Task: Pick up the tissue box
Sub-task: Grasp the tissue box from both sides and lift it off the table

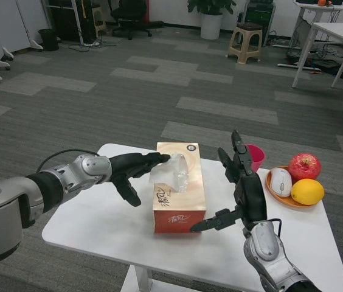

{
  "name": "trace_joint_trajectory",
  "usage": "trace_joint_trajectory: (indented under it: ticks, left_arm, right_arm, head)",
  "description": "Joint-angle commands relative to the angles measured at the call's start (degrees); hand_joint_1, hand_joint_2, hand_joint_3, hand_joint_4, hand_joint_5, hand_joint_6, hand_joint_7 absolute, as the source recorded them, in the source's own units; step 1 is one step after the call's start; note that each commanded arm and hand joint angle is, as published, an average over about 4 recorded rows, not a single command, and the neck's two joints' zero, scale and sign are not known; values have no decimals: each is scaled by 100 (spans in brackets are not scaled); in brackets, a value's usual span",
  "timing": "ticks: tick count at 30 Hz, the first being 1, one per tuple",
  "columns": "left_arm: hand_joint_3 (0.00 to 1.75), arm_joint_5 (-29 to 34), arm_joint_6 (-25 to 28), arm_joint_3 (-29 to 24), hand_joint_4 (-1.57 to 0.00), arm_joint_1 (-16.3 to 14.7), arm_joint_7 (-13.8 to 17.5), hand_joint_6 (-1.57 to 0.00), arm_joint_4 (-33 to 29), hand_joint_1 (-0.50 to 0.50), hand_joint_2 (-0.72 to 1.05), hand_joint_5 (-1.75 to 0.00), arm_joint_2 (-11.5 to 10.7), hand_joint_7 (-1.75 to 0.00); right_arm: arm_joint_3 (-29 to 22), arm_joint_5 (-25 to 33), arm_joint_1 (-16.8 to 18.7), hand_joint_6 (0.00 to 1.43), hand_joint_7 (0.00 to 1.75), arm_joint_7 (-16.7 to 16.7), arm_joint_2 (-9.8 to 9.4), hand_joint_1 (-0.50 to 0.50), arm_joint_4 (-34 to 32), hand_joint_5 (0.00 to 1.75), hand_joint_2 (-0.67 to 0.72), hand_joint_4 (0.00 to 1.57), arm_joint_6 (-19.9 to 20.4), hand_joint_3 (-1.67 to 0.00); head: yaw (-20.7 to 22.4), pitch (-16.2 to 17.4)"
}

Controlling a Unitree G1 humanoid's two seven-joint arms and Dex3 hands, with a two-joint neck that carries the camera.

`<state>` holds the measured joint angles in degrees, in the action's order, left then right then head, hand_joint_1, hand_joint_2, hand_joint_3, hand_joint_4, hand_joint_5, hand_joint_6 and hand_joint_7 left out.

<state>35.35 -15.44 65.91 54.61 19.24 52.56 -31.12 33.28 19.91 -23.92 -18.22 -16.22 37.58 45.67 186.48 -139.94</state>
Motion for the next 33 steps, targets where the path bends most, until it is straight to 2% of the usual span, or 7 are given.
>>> trace_joint_trajectory:
  ticks: [1,9,21,25,33]
  left_arm:
    - [9,-77,-64,36,0,58,29,0,-202,50,105,0,56,0]
    - [9,-189,-64,119,0,-12,80,0,-586,50,105,0,71,0]
    - [9,-187,-99,89,0,-223,106,0,-747,50,105,0,71,0]
    - [0,-187,-108,84,0,-263,106,0,-808,50,105,0,71,0]
    - [7,-187,-139,75,0,-285,115,0,-870,50,105,0,62,0]
  right_arm:
    - [14,22,80,0,0,-17,-54,-46,39,0,22,31,4,-16]
    - [87,22,80,0,0,-17,-74,-46,129,0,22,31,4,-16]
    - [12,18,85,0,0,29,-79,-46,980,0,15,26,-1,-14]
    - [3,13,80,0,0,64,-87,-46,1204,0,15,26,-10,-10]
    - [-133,13,89,0,0,130,-114,-46,1591,0,15,26,-23,-16]
  head:
    - [0,0]
    - [-64,33]
    - [-102,16]
    - [-107,13]
    - [-219,27]
